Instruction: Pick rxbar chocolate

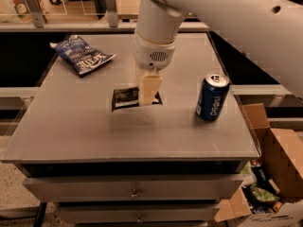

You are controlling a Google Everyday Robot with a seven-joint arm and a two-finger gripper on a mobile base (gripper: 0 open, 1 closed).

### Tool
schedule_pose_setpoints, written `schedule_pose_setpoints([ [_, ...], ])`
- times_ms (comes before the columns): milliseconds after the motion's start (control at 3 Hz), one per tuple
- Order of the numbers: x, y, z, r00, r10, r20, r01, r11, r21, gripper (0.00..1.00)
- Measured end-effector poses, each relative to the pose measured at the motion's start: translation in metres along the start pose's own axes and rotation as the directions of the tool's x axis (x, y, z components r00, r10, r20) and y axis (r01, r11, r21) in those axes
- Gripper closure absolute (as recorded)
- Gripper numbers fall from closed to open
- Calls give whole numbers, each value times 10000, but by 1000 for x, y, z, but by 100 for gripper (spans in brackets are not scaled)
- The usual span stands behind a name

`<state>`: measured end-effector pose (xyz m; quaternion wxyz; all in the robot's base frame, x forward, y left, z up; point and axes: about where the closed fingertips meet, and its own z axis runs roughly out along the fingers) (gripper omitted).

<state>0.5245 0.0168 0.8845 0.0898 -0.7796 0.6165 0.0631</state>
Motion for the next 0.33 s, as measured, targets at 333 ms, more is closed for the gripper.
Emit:
schedule_pose_setpoints([
  [333, -2, -3, -1, 10000, -12, 55, 11, 9999, 118, 100],
])
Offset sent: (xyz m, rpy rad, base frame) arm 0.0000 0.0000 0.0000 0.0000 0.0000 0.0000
